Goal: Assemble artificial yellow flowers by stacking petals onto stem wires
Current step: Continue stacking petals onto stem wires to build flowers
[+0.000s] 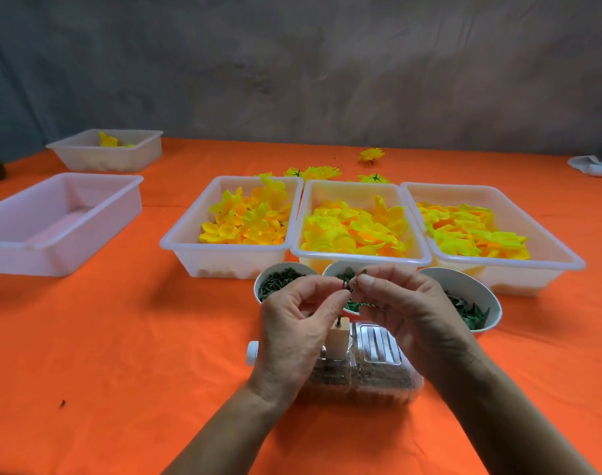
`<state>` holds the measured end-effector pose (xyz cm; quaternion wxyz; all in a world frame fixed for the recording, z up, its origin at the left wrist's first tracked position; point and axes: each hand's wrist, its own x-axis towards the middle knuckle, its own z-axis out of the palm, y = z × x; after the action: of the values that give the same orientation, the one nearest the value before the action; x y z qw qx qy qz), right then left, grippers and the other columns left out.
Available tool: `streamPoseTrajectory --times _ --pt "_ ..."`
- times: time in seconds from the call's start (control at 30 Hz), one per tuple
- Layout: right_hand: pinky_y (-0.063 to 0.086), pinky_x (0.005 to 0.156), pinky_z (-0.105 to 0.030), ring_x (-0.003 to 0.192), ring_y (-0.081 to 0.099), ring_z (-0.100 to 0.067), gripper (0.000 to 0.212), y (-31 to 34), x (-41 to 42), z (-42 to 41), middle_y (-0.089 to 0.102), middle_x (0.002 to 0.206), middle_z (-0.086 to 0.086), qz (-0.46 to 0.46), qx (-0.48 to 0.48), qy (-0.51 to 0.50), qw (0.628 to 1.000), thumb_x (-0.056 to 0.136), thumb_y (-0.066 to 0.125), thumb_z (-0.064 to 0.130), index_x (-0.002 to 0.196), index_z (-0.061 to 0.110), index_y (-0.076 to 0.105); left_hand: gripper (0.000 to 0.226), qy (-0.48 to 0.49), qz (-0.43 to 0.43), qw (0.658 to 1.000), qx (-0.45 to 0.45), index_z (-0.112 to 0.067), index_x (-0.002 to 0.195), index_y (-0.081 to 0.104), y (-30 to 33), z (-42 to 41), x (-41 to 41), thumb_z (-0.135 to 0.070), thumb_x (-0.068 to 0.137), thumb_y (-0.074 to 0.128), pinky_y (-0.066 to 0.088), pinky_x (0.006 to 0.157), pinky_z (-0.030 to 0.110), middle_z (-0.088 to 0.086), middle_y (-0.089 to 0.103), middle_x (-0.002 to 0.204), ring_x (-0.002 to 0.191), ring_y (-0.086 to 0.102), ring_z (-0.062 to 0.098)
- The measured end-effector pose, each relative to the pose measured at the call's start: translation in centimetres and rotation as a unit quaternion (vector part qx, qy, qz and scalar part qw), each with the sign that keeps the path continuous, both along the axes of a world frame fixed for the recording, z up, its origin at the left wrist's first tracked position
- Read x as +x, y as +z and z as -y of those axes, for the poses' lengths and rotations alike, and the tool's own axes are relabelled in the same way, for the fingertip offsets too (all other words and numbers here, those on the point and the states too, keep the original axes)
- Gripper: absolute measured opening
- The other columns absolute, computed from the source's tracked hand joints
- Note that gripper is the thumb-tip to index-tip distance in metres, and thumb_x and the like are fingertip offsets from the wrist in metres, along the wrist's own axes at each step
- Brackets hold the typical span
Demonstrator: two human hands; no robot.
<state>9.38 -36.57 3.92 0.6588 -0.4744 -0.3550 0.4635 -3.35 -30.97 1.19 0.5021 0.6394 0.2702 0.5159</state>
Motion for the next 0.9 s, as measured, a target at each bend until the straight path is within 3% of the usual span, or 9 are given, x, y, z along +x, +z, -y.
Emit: streamPoseTrajectory --times 0.17,0.33,0.47,0.57,0.77,0.9 --pt "0.053 0.061 -0.019 0.067 0.067 -0.01 0.017 0.5 0.0 -0.3 0.071 0.072 -0.002 0.003 0.012 0.01 1.0 0.053 0.075 0.028 0.068 0.019 0.075 0.013 0.003 0.032 0.999 0.043 -0.014 0.083 0.072 0.5 -0.1 0.2 -0.001 0.08 0.069 0.05 0.07 0.016 -0.009 0.071 0.078 0.075 0.066 0.003" --pt "0.052 0.059 -0.019 0.066 0.066 -0.009 0.016 1.0 0.0 -0.5 0.069 0.068 -0.001 -0.006 0.023 0.008 1.0 0.053 0.075 0.025 0.068 0.018 0.074 0.013 0.001 0.057 0.998 0.034 -0.017 0.082 0.073 1.1 -0.3 0.3 -0.005 0.08 0.069 0.052 0.072 0.026 0.001 0.073 0.078 0.075 0.067 0.011" --pt "0.051 0.059 -0.019 0.067 0.065 -0.009 0.016 1.1 -0.2 -0.5 0.069 0.067 -0.001 0.002 0.026 0.006 1.0 0.053 0.075 0.026 0.068 0.019 0.075 0.011 0.007 0.044 0.998 0.049 -0.015 0.08 0.072 1.3 -0.2 0.3 -0.004 0.079 0.071 0.051 0.068 0.02 -0.001 0.072 0.074 0.07 0.066 0.006" --pt "0.052 0.063 -0.021 0.071 0.066 -0.012 0.019 0.9 -0.2 -0.6 0.069 0.072 -0.002 0.007 0.025 0.008 1.0 0.054 0.076 0.027 0.07 0.018 0.074 0.006 0.001 0.058 0.998 0.017 -0.012 0.08 0.072 1.3 -0.1 0.3 -0.007 0.076 0.073 0.052 0.065 0.022 0.006 0.072 0.074 0.069 0.066 0.012" --pt "0.051 0.062 -0.02 0.071 0.064 -0.011 0.02 0.9 -0.4 -0.7 0.07 0.073 -0.001 0.071 0.039 -0.011 0.997 0.058 0.076 0.031 0.074 0.019 0.074 0.005 -0.003 0.073 0.997 -0.035 -0.005 0.079 0.07 1.3 0.0 0.4 -0.006 0.076 0.074 0.054 0.066 0.031 0.014 0.071 0.075 0.068 0.065 0.019" --pt "0.049 0.057 -0.016 0.065 0.063 -0.006 0.012 1.2 -0.6 -0.7 0.07 0.07 0.0 0.123 0.066 -0.019 0.99 0.062 0.073 0.026 0.072 0.019 0.074 0.006 -0.003 0.07 0.997 -0.043 -0.006 0.077 0.069 1.4 0.1 0.4 -0.008 0.076 0.074 0.054 0.064 0.027 0.01 0.071 0.072 0.066 0.065 0.015"
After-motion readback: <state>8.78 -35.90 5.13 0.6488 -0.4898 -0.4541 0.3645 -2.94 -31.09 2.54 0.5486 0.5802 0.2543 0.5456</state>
